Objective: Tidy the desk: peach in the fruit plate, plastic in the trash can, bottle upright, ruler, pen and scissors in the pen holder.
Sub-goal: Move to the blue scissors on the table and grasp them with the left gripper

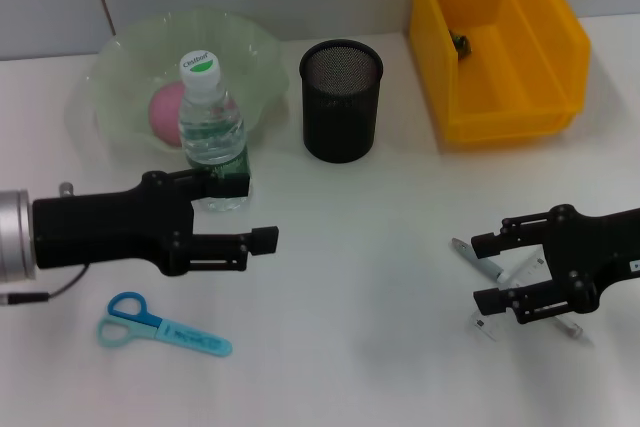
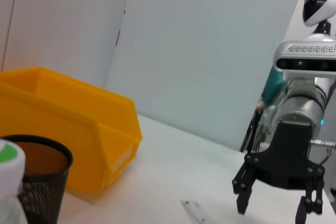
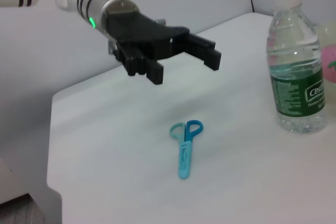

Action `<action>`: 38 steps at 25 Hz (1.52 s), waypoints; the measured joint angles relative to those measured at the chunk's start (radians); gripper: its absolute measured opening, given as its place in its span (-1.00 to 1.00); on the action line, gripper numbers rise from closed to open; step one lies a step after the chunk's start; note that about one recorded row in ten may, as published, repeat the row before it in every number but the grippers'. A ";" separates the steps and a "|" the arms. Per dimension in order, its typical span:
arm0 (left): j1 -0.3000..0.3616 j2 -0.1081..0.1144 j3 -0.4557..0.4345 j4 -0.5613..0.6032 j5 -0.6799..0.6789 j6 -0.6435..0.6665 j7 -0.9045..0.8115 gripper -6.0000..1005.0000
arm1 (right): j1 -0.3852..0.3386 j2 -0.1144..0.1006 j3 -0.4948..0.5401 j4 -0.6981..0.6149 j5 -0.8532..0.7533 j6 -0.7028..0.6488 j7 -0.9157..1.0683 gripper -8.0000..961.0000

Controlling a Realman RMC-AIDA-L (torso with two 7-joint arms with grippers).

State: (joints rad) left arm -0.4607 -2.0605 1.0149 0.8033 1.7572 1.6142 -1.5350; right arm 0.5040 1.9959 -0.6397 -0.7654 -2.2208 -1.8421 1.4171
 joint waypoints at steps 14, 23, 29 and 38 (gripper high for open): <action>-0.041 -0.002 0.166 0.594 0.351 0.136 -0.259 0.73 | 0.032 -0.008 0.000 0.001 -0.005 -0.038 0.072 0.55; -0.162 -0.007 0.325 0.617 0.589 0.168 -0.313 0.73 | 0.048 -0.006 0.000 0.007 -0.025 -0.039 0.079 0.55; -0.181 -0.008 0.444 0.629 0.684 0.170 -0.371 0.73 | 0.049 -0.001 -0.001 0.037 -0.026 -0.028 0.075 0.55; -0.179 -0.012 0.547 0.630 0.771 0.151 -0.381 0.69 | 0.051 -0.001 -0.002 0.054 -0.039 -0.014 0.095 0.54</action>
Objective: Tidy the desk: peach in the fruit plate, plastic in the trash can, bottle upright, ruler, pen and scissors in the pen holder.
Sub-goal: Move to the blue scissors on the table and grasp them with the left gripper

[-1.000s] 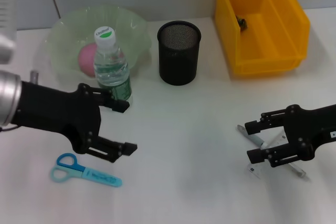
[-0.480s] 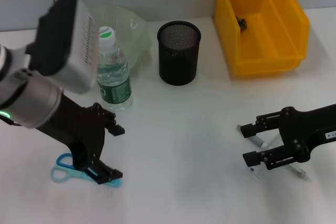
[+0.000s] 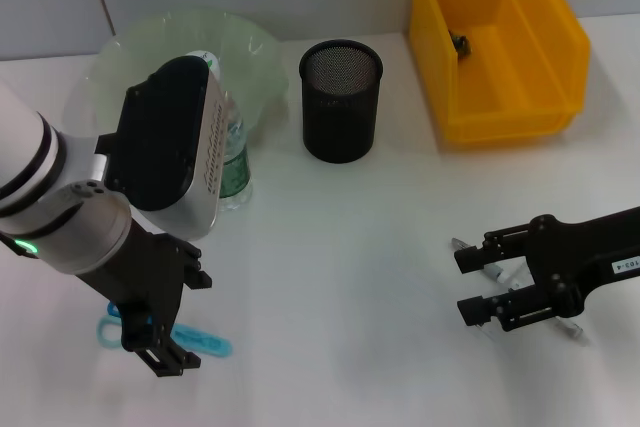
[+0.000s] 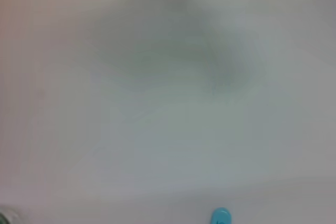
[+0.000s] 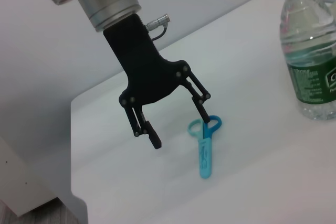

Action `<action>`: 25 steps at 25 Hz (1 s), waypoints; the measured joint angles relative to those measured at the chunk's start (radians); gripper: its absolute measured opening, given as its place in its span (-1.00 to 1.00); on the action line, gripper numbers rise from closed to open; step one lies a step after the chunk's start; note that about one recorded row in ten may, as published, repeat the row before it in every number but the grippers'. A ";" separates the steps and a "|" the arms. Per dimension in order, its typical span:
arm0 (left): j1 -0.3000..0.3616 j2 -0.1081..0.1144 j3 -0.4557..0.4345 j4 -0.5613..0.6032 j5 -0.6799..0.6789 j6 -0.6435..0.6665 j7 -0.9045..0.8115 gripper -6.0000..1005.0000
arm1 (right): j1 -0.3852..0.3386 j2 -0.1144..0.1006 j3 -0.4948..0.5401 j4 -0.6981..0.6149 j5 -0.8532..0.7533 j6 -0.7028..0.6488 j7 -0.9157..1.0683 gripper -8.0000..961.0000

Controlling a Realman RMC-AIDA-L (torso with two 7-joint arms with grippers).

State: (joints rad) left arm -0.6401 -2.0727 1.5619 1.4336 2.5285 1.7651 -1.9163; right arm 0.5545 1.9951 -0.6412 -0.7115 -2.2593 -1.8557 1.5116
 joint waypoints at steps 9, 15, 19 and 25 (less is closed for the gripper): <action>-0.004 0.000 0.042 -0.004 0.000 0.001 0.005 0.66 | 0.013 -0.007 0.000 0.002 -0.034 0.001 0.006 0.54; 0.035 0.000 0.110 0.006 0.005 -0.045 0.039 0.63 | 0.025 -0.003 -0.017 0.007 -0.043 -0.001 0.013 0.54; 0.057 0.000 0.184 0.001 0.051 -0.098 0.048 0.62 | 0.024 0.002 -0.047 0.009 -0.043 0.010 0.024 0.54; 0.048 0.000 0.210 -0.003 0.081 -0.122 0.055 0.62 | 0.016 0.004 -0.049 0.003 -0.043 0.014 0.028 0.55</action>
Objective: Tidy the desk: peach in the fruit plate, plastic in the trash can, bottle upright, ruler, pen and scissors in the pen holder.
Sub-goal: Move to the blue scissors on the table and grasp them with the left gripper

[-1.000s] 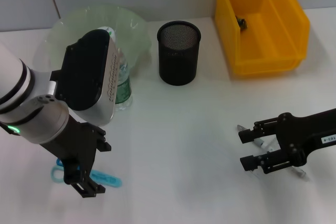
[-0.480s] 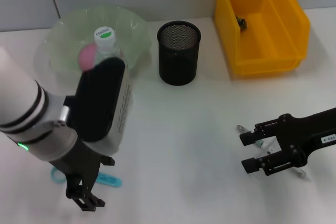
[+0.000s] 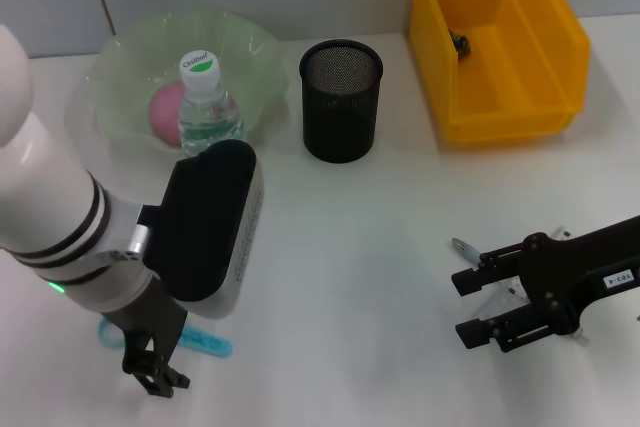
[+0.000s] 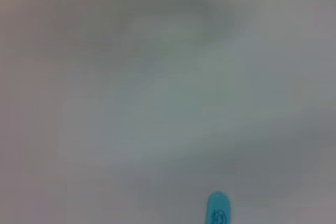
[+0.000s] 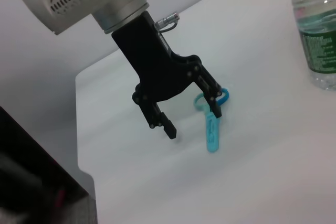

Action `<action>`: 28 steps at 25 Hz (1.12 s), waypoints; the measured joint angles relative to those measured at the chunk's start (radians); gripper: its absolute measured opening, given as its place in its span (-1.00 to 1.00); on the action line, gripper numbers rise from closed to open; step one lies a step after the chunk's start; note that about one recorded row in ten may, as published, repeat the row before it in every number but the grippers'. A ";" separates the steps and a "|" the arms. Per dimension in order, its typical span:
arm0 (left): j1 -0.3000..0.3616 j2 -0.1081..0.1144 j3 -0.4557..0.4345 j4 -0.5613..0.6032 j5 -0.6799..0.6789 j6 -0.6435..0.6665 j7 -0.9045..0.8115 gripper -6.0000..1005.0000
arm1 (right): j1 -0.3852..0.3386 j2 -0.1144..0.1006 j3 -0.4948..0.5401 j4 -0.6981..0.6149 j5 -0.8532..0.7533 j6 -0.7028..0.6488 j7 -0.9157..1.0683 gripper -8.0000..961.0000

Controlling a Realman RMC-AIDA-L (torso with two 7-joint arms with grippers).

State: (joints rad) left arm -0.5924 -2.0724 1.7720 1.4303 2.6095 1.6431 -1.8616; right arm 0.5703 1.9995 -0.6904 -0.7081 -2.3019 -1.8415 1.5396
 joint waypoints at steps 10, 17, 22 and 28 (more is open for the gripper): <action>-0.041 -0.001 0.035 -0.040 0.031 -0.033 0.003 0.62 | 0.002 -0.008 0.006 -0.002 0.000 -0.008 0.003 0.55; -0.067 -0.002 0.036 -0.081 0.036 -0.037 0.007 0.62 | -0.001 -0.008 0.007 -0.006 0.002 -0.001 0.003 0.55; -0.069 -0.002 0.037 -0.083 0.037 -0.038 0.015 0.61 | -0.002 -0.009 0.009 -0.013 0.004 -0.002 0.003 0.54; -0.068 -0.002 0.047 -0.083 0.037 -0.041 0.024 0.41 | 0.001 -0.008 0.009 -0.013 0.004 0.000 0.008 0.54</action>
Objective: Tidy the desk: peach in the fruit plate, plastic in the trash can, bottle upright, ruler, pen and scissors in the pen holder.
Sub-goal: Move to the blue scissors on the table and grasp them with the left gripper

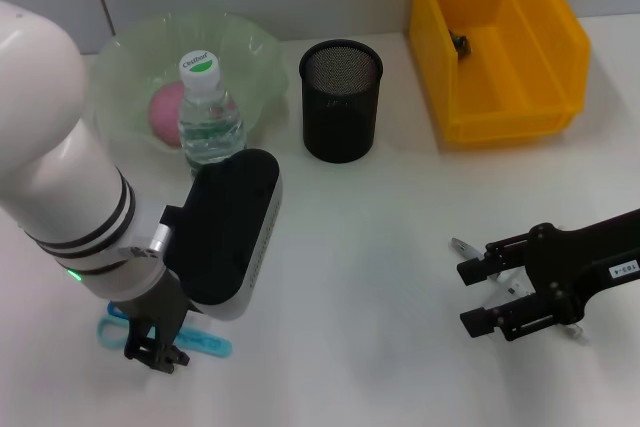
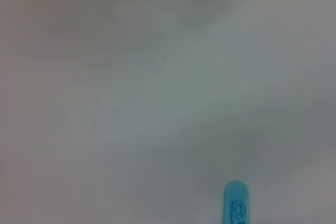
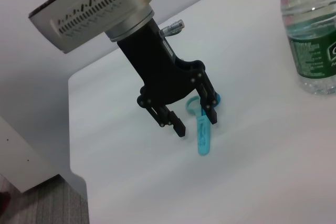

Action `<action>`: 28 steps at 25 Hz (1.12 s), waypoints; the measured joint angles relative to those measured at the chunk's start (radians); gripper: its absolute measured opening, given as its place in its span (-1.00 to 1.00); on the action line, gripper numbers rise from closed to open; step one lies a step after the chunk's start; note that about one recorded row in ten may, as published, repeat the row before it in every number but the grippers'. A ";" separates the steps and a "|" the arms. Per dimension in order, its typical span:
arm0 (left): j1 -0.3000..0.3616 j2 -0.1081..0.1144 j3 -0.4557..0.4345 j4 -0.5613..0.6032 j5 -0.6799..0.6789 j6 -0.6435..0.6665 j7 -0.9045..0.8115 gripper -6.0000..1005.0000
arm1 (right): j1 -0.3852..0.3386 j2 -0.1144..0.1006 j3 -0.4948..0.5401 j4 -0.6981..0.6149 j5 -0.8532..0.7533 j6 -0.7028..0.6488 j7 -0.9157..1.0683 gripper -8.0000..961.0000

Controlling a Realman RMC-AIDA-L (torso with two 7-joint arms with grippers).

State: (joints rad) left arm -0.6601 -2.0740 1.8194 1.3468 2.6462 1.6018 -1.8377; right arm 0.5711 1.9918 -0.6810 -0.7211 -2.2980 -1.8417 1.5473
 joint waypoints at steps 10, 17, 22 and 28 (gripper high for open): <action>0.008 0.000 0.003 -0.020 0.000 -0.024 0.016 0.09 | -0.004 0.003 0.002 0.000 0.005 0.004 0.009 0.54; 0.012 0.001 -0.005 -0.040 0.021 -0.041 0.046 0.02 | -0.002 0.005 0.002 0.000 0.005 0.010 0.023 0.54; 0.014 0.002 -0.002 -0.041 0.025 -0.044 0.052 -0.04 | 0.001 0.006 0.005 0.000 0.006 0.011 0.025 0.55; 0.013 0.002 -0.006 -0.042 0.027 -0.046 0.062 -0.07 | 0.005 0.007 0.005 0.000 0.006 0.015 0.034 0.54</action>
State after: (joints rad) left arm -0.6467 -2.0724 1.8137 1.3053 2.6735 1.5557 -1.7753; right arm 0.5765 1.9987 -0.6765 -0.7209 -2.2917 -1.8272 1.5816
